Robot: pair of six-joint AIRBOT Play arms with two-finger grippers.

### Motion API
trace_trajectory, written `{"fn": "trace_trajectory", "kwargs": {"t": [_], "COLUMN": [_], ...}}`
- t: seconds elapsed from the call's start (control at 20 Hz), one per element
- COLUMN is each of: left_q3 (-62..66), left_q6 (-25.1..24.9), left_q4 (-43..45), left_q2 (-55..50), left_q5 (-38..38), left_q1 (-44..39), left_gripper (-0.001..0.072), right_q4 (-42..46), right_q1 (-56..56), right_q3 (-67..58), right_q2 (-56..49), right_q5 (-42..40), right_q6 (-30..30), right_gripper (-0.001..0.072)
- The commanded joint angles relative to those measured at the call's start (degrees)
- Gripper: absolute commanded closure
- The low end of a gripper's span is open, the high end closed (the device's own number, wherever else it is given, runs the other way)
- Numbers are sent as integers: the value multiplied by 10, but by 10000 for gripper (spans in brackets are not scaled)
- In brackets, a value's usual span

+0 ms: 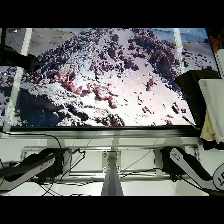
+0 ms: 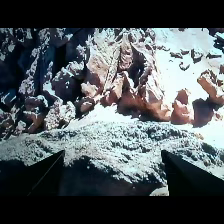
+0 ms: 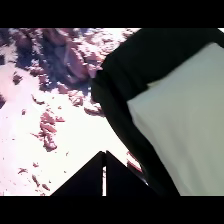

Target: Fold the clothes and pants, and hang the long-sleeved shirts on hangers.

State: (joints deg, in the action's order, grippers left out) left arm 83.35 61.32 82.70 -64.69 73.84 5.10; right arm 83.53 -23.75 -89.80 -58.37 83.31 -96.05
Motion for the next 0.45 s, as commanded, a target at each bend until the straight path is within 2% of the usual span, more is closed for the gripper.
{"fn": "trace_trajectory", "kwargs": {"t": [0.0, 0.2, 0.4], "left_q3": [0, 0, 0], "left_q6": [0, 0, 0], "left_q4": [0, 0, 0], "left_q2": [0, 0, 0], "left_q5": [0, 0, 0], "left_q1": [1, 1, 1], "left_gripper": [11, 11, 11], "right_q4": [44, 88, 71], "right_q1": [181, 315, 342], "right_q3": [0, 0, 0], "right_q2": [0, 0, 0], "right_q5": [-52, -95, -92], "right_q6": [47, 57, 57], "right_gripper": [698, 698, 697]}}
